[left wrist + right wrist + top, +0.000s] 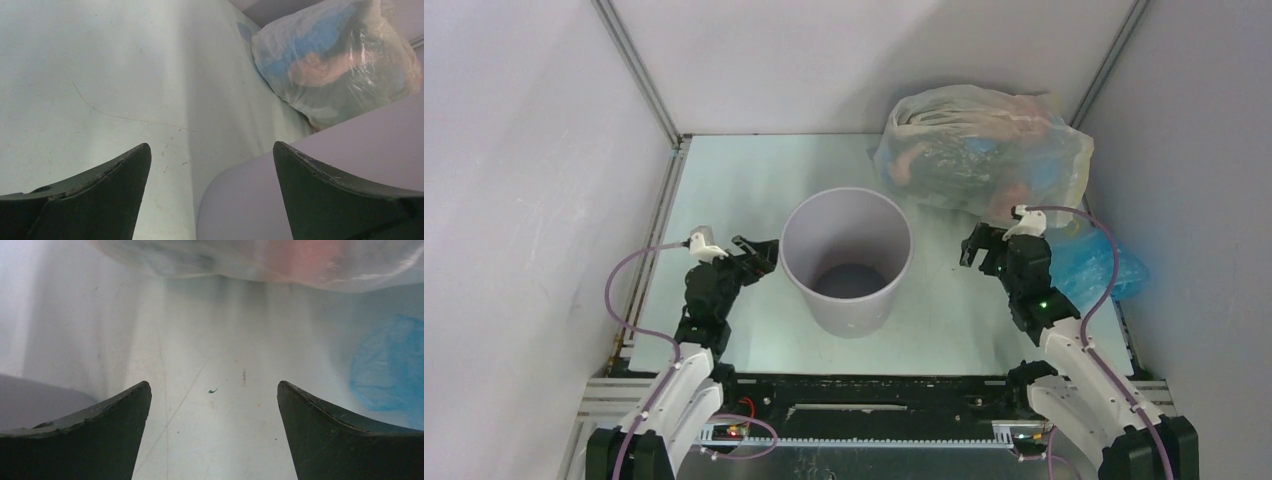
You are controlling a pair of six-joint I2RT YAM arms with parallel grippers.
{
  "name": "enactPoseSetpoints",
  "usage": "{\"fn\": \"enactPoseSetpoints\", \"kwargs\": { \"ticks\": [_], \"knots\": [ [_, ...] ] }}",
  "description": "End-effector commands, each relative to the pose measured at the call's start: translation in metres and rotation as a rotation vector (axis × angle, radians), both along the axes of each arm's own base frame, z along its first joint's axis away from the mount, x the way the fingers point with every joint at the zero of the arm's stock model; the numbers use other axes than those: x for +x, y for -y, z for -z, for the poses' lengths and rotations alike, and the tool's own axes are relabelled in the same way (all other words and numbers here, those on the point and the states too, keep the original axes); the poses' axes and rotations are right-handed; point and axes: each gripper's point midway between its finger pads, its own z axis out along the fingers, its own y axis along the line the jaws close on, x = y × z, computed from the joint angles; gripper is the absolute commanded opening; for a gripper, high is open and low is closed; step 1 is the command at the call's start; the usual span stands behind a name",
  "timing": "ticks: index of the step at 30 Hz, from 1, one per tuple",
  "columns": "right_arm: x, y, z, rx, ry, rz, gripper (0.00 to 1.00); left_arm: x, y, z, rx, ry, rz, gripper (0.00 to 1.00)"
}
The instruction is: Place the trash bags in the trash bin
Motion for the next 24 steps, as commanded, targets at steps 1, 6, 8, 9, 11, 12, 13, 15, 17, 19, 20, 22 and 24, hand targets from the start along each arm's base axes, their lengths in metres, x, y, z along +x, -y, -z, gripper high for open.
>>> {"fn": "enactPoseSetpoints", "kwargs": {
  "ticks": [1, 6, 8, 9, 11, 12, 13, 15, 17, 19, 20, 22, 24],
  "knots": [
    [0.000, 0.030, -0.010, -0.025, 0.038, 0.180, 1.00, 0.003, -0.004, -0.018, 0.008, 0.058, -0.029, 1.00],
    [-0.002, 0.034, -0.006, -0.033, 0.025, 0.200, 1.00, -0.002, -0.007, -0.028, 0.007, 0.083, -0.042, 1.00],
    [-0.001, 0.033, -0.003, -0.034, 0.016, 0.193, 1.00, -0.006, -0.007, -0.032, -0.012, 0.062, -0.044, 1.00],
    [-0.001, 0.032, -0.003, -0.033, 0.014, 0.189, 1.00, -0.011, -0.007, -0.031, -0.025, 0.025, -0.047, 1.00],
    [0.000, 0.029, -0.002, -0.028, 0.013, 0.174, 1.00, -0.019, -0.004, -0.043, -0.060, 0.007, -0.039, 1.00],
    [0.000, 0.027, -0.003, -0.023, 0.014, 0.165, 1.00, -0.024, -0.005, -0.053, -0.071, 0.008, -0.041, 1.00],
    [0.000, 0.026, -0.003, -0.022, 0.014, 0.157, 1.00, -0.031, -0.006, -0.067, -0.081, 0.023, -0.046, 1.00],
    [0.000, 0.023, -0.002, -0.018, 0.012, 0.146, 1.00, -0.042, -0.008, -0.096, -0.089, 0.058, -0.053, 1.00],
    [0.000, 0.022, -0.001, -0.019, 0.009, 0.139, 1.00, -0.053, -0.009, -0.125, -0.099, 0.105, -0.050, 1.00],
    [0.001, 0.021, -0.001, -0.018, 0.008, 0.133, 1.00, -0.060, -0.004, -0.147, -0.106, 0.129, -0.013, 0.97],
    [0.001, 0.020, 0.000, -0.016, 0.007, 0.131, 1.00, -0.062, 0.001, -0.151, -0.106, 0.112, 0.011, 0.97],
    [0.001, 0.020, 0.000, -0.017, 0.005, 0.128, 1.00, -0.065, 0.011, -0.155, -0.083, 0.057, 0.072, 0.98],
    [0.001, 0.021, 0.000, -0.022, 0.004, 0.137, 1.00, -0.069, 0.023, -0.158, -0.039, 0.011, 0.137, 0.98]
  ]
}}
